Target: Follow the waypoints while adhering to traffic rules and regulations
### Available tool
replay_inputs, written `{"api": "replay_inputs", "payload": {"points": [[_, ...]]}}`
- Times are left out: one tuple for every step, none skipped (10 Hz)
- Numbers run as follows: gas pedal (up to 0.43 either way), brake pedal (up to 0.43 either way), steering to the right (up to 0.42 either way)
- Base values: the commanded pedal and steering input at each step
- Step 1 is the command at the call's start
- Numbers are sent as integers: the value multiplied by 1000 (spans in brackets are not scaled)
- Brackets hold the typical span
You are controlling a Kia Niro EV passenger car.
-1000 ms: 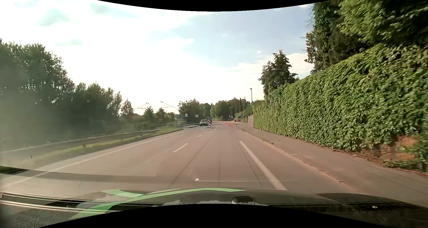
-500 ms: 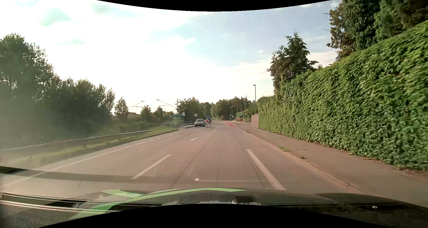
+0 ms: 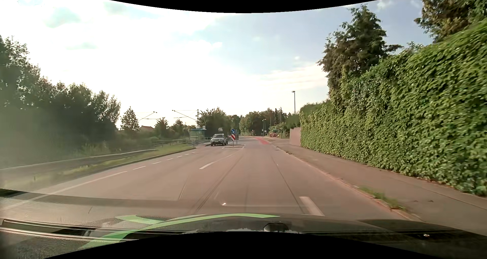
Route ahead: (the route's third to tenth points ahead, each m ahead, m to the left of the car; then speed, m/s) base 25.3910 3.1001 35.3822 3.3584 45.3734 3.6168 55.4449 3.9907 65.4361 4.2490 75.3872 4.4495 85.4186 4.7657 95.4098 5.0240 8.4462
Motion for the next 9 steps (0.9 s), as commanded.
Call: {"api": "replay_inputs", "payload": {"points": [[98,0,1],[98,0,1],[98,0,1],[98,0,1],[98,0,1],[98,0,1],[98,0,1],[98,0,1],[98,0,1]]}}
